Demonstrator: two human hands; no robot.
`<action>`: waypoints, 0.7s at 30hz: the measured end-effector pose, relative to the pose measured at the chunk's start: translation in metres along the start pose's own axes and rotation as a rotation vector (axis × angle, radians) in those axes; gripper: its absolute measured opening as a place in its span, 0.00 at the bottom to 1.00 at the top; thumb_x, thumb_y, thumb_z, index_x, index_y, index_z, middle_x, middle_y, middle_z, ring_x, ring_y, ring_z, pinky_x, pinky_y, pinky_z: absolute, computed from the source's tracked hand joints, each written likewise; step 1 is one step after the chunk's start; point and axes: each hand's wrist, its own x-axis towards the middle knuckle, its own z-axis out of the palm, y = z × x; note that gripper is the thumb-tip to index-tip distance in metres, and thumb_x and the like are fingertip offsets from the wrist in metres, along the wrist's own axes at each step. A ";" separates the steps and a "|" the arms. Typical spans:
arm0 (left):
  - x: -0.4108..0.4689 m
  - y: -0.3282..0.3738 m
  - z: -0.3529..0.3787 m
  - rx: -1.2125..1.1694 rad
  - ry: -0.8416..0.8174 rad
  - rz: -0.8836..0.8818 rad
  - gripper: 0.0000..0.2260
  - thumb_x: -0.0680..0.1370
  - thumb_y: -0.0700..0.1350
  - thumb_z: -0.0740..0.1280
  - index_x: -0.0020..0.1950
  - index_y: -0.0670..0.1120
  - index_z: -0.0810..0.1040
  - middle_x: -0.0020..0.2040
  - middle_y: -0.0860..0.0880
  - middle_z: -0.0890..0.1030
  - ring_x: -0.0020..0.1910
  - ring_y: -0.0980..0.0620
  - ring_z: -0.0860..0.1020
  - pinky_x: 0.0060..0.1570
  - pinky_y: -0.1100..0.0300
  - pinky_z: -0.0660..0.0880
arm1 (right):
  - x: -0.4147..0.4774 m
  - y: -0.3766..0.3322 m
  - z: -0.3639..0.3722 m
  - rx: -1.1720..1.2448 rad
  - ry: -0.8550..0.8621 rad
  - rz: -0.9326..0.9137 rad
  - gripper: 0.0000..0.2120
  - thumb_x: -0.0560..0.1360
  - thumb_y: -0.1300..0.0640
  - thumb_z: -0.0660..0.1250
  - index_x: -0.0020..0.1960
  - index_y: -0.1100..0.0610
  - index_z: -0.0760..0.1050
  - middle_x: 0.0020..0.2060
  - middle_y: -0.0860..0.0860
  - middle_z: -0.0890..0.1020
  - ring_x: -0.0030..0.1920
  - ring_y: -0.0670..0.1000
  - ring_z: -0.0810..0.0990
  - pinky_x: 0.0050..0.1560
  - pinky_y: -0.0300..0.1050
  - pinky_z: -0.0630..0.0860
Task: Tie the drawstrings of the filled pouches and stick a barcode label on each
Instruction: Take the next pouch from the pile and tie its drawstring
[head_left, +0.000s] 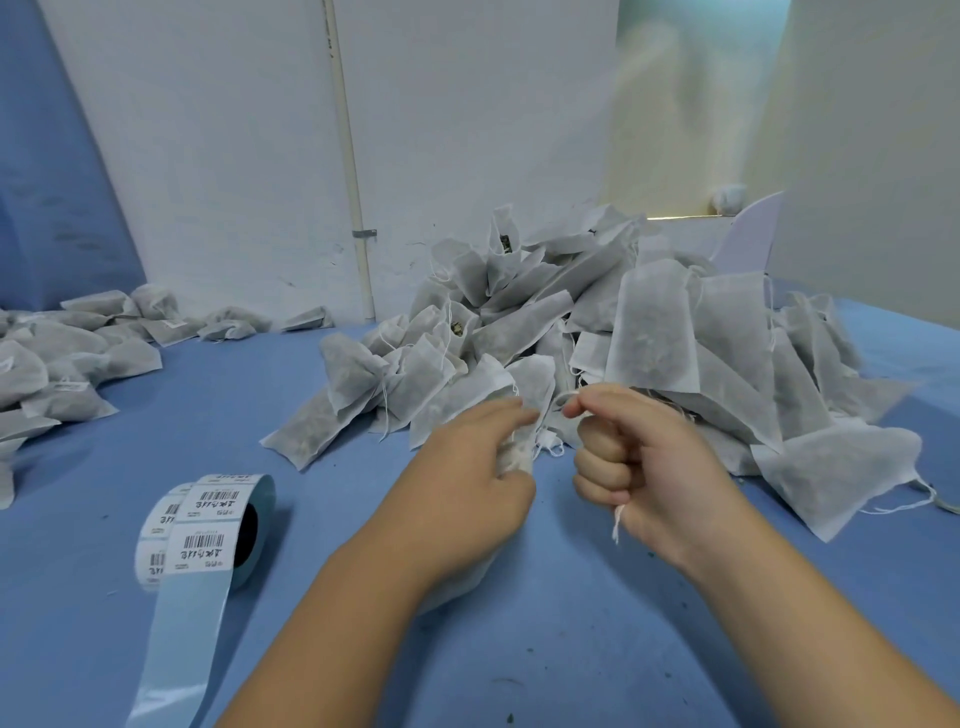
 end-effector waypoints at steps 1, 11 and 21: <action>0.000 0.005 0.000 -0.059 0.022 -0.009 0.25 0.73 0.38 0.62 0.69 0.55 0.74 0.56 0.71 0.69 0.53 0.80 0.66 0.51 0.86 0.58 | -0.002 0.000 0.003 -0.018 -0.037 -0.003 0.06 0.69 0.58 0.65 0.37 0.60 0.75 0.22 0.46 0.56 0.20 0.44 0.52 0.23 0.35 0.51; -0.005 0.049 0.027 -0.779 0.088 -0.164 0.17 0.78 0.37 0.61 0.60 0.54 0.79 0.49 0.54 0.84 0.41 0.60 0.84 0.40 0.69 0.77 | -0.007 -0.005 0.003 -0.069 -0.124 -0.031 0.07 0.69 0.56 0.65 0.35 0.58 0.77 0.23 0.53 0.63 0.19 0.43 0.55 0.21 0.31 0.55; -0.005 0.045 0.024 -0.436 0.101 -0.193 0.16 0.82 0.52 0.61 0.40 0.43 0.78 0.28 0.50 0.76 0.26 0.55 0.70 0.28 0.61 0.68 | -0.008 -0.015 -0.007 -0.260 -0.127 -0.133 0.08 0.70 0.56 0.67 0.36 0.58 0.81 0.21 0.49 0.65 0.22 0.45 0.55 0.23 0.34 0.57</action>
